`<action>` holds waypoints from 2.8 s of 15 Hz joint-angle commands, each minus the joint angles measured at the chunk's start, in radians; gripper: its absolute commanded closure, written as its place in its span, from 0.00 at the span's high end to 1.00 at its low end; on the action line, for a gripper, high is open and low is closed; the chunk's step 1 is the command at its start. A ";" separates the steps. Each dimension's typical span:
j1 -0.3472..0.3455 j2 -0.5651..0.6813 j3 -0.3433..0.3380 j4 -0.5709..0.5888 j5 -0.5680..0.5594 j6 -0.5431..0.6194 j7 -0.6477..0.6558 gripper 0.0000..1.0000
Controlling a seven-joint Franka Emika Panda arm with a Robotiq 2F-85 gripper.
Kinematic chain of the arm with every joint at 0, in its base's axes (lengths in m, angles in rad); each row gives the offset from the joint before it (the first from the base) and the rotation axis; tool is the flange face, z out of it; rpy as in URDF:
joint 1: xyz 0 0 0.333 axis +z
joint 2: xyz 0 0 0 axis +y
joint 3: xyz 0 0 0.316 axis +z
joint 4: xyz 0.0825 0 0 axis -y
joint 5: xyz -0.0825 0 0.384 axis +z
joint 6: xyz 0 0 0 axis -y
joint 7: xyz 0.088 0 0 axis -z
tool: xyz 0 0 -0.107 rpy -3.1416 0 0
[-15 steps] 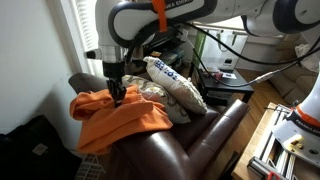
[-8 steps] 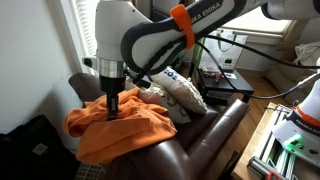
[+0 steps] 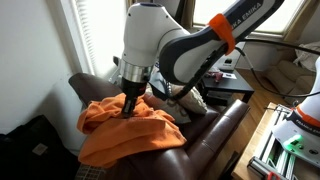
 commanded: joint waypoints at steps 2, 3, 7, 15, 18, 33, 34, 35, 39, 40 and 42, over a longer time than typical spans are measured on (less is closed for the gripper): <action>-0.002 -0.030 0.001 -0.039 -0.009 0.003 0.036 0.15; -0.002 -0.038 0.001 -0.049 -0.009 0.003 0.041 0.15; -0.048 -0.150 0.029 -0.212 0.045 -0.044 0.018 0.04; -0.116 -0.496 0.034 -0.616 -0.021 -0.198 0.281 0.04; -0.177 -0.592 0.049 -0.695 -0.074 -0.319 0.374 0.04; -0.299 -0.363 0.031 -0.528 -0.304 -0.303 0.700 0.55; -0.295 -0.377 0.036 -0.544 -0.284 -0.280 0.707 0.64; -0.291 -0.396 0.041 -0.563 -0.266 -0.261 0.713 0.70; -0.250 -0.575 0.092 -0.728 -0.138 -0.196 0.873 1.00; -0.242 -0.617 0.108 -0.768 -0.109 -0.193 0.931 1.00; -0.223 -0.711 0.154 -0.857 -0.038 -0.195 1.048 1.00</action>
